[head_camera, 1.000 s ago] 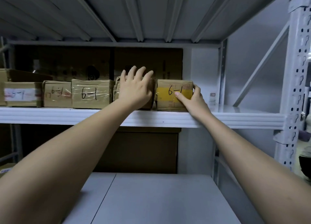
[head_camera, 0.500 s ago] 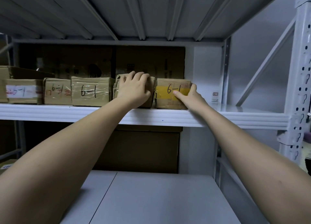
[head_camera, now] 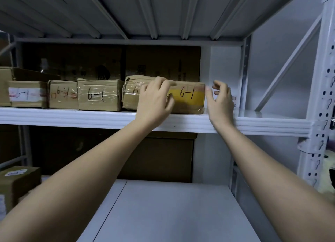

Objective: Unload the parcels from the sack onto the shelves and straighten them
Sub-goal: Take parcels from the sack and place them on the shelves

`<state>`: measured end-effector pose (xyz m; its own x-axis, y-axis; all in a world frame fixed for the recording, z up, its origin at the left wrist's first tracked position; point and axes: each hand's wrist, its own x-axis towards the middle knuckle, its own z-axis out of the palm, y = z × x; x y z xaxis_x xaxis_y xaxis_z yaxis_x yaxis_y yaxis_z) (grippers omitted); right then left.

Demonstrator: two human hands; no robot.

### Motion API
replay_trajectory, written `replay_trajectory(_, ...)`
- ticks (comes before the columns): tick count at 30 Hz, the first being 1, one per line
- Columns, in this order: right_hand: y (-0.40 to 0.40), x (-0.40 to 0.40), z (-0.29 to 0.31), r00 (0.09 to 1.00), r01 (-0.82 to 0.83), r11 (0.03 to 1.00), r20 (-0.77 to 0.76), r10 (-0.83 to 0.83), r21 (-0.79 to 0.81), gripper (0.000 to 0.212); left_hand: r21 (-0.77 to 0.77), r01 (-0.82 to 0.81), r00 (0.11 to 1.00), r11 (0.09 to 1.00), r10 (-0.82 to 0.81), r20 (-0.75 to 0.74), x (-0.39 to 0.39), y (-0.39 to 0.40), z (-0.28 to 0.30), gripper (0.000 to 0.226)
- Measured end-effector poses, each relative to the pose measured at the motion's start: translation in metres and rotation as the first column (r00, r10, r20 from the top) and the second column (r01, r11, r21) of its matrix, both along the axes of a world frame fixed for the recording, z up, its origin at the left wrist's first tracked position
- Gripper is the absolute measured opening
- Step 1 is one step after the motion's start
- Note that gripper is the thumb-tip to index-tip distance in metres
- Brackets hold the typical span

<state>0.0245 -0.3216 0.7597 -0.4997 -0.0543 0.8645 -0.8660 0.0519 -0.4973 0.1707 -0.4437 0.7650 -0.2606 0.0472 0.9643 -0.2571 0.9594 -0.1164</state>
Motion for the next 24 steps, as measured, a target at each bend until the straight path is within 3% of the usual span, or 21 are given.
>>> replay_trajectory(4, 0.017, 0.017, -0.038, 0.975, -0.025, 0.981, -0.220, -0.018, -0.190, 0.025, -0.047, 0.225, 0.974, 0.973, -0.226, -0.020, -0.003, 0.028, -0.045, 0.023)
replay_trajectory(8, 0.031, 0.024, -0.103, 0.941, 0.059, 0.986, -0.322, -0.106, -0.154, 0.022, -0.081, 0.343, 0.928, 0.936, -0.324, 0.184, -0.016, 0.054, -0.111, 0.022)
replay_trajectory(12, 0.058, 0.022, -0.194, 0.959, 0.162, 0.986, -0.238, -0.151, 0.026, 0.022, 0.116, 0.383, 0.845, 0.916, -0.399, 0.358, -0.031, 0.074, -0.197, 0.024)
replay_trajectory(17, 0.114, 0.027, -0.314, 0.980, 0.197, 0.916, -0.034, -0.198, 0.349, 0.020, 0.353, 0.281, 0.748, 0.892, -0.434, 0.503, -0.038, 0.097, -0.305, 0.022)
replay_trajectory(20, 0.153, 0.033, -0.372, 0.969, 0.169, 0.812, 0.059, -0.242, 0.558, 0.011, 0.438, 0.208, 0.662, 0.874, -0.456, 0.595, -0.037, 0.117, -0.355, 0.025)
replay_trajectory(24, 0.210, 0.043, -0.443, 0.920, 0.148, 0.584, 0.105, -0.377, 0.798, 0.008, 0.488, 0.128, 0.531, 0.863, -0.476, 0.701, -0.034, 0.147, -0.410, 0.027)
